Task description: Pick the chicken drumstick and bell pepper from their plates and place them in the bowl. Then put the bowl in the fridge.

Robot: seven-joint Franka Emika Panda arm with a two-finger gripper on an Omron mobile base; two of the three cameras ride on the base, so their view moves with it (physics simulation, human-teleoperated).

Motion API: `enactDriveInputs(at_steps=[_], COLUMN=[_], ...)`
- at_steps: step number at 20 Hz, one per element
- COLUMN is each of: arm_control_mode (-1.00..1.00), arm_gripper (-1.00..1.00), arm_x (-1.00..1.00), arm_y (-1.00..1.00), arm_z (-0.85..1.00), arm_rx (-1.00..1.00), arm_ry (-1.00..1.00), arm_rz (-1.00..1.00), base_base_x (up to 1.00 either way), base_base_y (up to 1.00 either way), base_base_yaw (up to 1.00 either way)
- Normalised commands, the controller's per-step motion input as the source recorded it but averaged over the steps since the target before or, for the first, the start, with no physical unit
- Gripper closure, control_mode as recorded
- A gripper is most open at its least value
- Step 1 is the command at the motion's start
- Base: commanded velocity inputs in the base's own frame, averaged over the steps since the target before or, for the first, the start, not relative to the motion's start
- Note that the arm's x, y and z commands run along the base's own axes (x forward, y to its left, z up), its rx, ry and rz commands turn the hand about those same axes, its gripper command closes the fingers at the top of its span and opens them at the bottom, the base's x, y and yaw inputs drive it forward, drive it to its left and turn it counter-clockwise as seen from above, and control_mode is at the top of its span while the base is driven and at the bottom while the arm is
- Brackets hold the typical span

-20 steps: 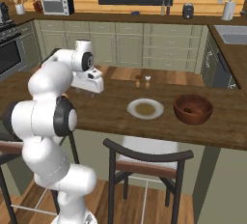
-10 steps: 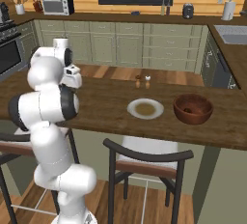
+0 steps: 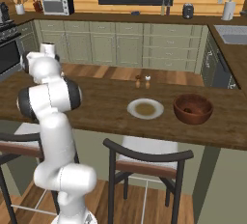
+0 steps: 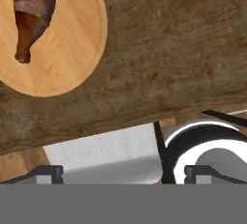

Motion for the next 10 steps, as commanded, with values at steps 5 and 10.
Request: enactDriveInputs(at_steps=[5, 10], arm_control_mode=[-1.00, -1.00], arm_gripper=[-1.00, -1.00], arm_x=[0.42, 0.35], arm_y=[0.64, 0.33], arm_z=[-0.20, -0.02], arm_rx=[-0.01, -0.13], arm_ry=[0.09, 0.10], arm_rz=[-0.14, -0.06], base_base_x=[0.00, 0.00], base_base_y=[0.00, 0.00], base_base_yaw=[0.00, 0.00])
